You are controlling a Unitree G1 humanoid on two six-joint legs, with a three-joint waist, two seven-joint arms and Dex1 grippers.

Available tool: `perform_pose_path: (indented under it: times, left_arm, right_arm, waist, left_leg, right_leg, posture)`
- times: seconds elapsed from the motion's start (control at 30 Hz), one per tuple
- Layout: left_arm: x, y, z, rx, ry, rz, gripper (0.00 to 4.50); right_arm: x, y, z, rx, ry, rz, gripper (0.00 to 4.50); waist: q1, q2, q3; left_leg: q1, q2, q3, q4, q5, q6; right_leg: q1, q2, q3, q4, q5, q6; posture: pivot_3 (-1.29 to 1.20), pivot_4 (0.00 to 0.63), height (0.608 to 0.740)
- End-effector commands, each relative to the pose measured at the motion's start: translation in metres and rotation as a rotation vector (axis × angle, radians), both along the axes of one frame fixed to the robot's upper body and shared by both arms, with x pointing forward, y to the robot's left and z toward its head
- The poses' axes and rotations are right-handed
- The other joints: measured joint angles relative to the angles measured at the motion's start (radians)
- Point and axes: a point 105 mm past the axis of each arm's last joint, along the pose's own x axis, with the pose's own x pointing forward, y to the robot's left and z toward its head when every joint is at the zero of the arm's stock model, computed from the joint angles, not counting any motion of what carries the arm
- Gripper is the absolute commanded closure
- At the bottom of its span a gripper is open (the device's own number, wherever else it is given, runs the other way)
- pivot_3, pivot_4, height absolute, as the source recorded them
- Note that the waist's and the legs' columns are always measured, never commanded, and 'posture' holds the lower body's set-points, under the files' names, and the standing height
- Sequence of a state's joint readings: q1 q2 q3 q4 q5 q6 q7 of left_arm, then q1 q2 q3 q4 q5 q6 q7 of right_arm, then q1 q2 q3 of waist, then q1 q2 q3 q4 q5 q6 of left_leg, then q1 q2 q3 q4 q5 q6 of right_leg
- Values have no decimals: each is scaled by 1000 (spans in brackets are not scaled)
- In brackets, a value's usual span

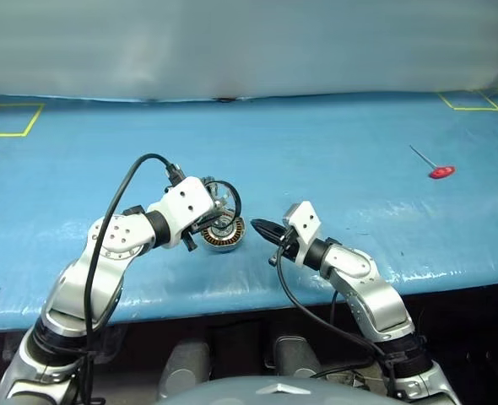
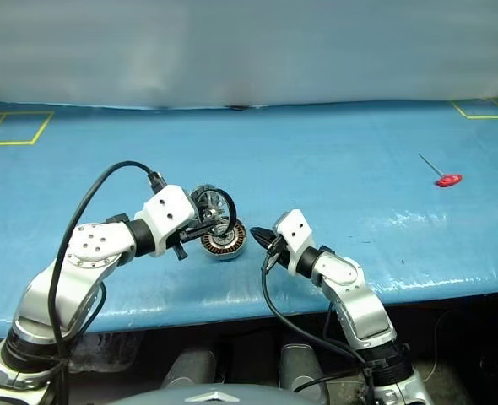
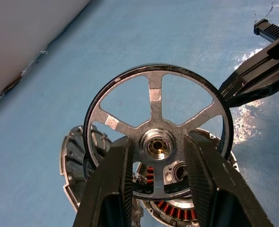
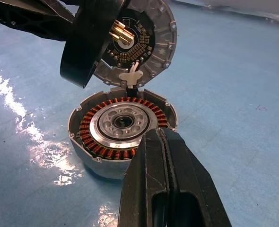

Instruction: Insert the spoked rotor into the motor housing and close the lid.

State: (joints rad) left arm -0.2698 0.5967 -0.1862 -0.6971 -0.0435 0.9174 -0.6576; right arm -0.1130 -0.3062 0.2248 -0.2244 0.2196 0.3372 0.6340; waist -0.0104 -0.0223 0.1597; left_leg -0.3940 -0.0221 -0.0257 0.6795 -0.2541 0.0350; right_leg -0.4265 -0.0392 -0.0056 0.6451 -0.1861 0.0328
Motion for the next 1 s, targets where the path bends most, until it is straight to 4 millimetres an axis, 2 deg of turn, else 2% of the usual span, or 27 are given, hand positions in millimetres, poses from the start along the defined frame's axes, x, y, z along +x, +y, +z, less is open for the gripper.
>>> perform_pose_path:
  times: [0.03,0.53,0.87,1.0]
  left_arm:
    - [1,1,2,0,-17,-6,3212]
    - [9,7,-26,47,96,-18,3212]
    - [10,1,-28,51,106,-55,3212]
    - [5,-4,-23,75,110,-126,3212]
  right_arm:
    - [0,4,9,12,-39,27,4500]
    - [-8,11,11,58,-30,131,4500]
    - [-8,5,1,41,-6,114,4500]
    - [-8,4,-3,33,1,101,4500]
  waist:
    - [0,0,0]
    - [0,0,0]
    - [1,0,0]
    - [1,0,0]
  left_leg:
    - [0,0,0,0,0,0]
    - [0,0,0,0,0,0]
    - [0,-1,0,0,0,1]
    - [0,-1,0,0,0,1]
  right_leg:
    - [0,0,0,0,0,0]
    - [0,-1,0,0,0,0]
    - [0,-2,-1,0,0,0]
    - [0,-3,-1,-1,0,0]
  posture:
    - [0,150,740]
    - [0,150,740]
    - [0,150,740]
    - [0,150,740]
